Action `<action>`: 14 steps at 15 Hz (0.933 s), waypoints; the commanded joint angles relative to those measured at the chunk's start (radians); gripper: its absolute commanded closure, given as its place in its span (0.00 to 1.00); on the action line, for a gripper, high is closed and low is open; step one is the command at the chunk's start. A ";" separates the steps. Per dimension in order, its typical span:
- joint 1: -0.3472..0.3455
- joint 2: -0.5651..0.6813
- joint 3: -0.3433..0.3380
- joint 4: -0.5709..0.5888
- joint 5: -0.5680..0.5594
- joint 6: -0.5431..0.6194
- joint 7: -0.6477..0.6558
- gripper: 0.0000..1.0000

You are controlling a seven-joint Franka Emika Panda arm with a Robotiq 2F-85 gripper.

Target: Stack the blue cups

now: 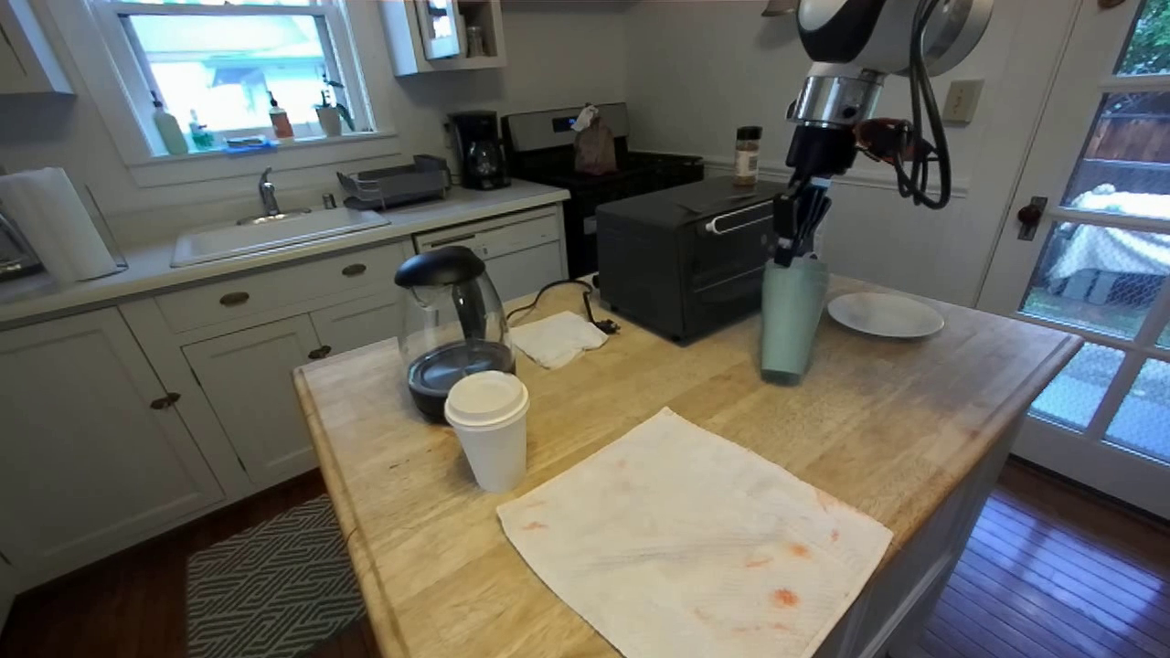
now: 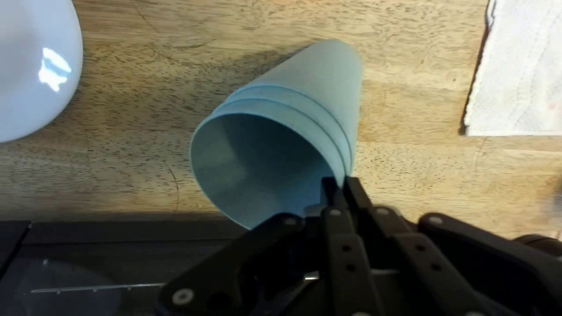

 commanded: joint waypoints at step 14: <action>0.117 -0.177 -0.063 -0.295 -0.205 0.292 0.248 0.99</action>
